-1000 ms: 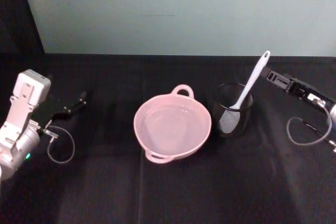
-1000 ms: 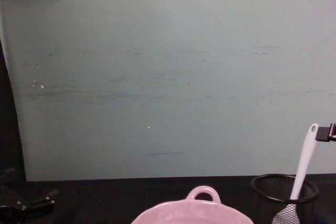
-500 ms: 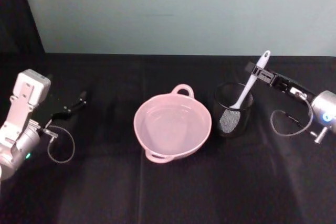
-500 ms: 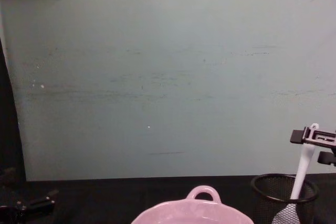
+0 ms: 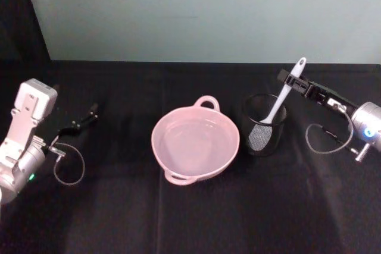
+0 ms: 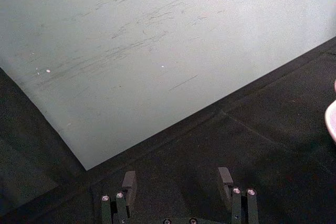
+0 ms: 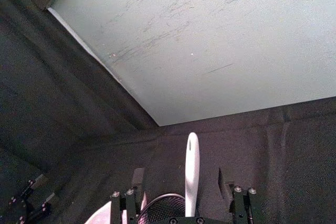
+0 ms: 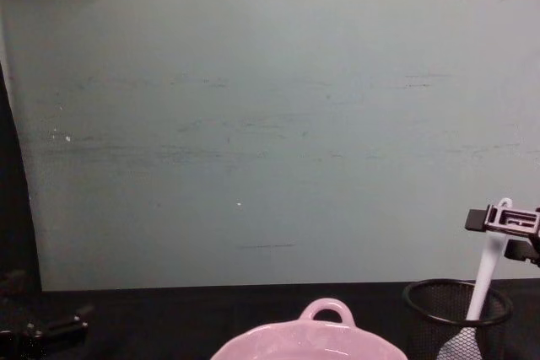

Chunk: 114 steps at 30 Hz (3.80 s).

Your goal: Use the one hand to pick up the spoon and stir the clear water in the bowl.

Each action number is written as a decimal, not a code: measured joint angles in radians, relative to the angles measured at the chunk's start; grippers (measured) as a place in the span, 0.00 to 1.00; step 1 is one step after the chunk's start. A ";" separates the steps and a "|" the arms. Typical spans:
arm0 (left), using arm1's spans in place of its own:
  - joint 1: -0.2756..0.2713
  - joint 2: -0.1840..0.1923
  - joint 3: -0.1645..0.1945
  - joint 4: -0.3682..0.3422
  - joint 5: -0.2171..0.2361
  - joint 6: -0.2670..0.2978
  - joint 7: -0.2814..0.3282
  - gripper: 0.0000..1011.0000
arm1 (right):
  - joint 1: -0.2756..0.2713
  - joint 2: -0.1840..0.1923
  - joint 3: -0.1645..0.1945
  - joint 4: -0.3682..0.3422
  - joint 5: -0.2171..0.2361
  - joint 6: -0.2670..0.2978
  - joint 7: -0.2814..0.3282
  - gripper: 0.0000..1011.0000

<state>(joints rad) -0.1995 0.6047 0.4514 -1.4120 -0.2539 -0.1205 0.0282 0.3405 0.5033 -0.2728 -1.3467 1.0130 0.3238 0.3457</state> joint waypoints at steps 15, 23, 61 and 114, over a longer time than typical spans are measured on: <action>0.000 0.000 0.000 0.000 0.000 0.000 0.000 1.00 | -0.002 0.000 0.003 -0.003 0.002 0.004 -0.002 0.44; 0.000 0.000 0.000 0.000 0.000 0.000 0.000 1.00 | -0.003 0.000 0.003 -0.004 0.003 0.005 -0.003 0.20; 0.000 0.000 0.000 0.000 0.000 0.000 0.000 1.00 | 0.134 0.115 -0.132 -0.301 -0.254 -0.153 0.137 0.11; 0.000 0.000 0.000 0.000 0.000 0.000 0.000 1.00 | 0.112 -0.200 -0.233 0.127 -0.611 -0.552 0.118 0.11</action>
<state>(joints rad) -0.1995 0.6047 0.4514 -1.4120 -0.2539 -0.1205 0.0283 0.4525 0.3036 -0.5061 -1.2194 0.4024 -0.2284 0.4640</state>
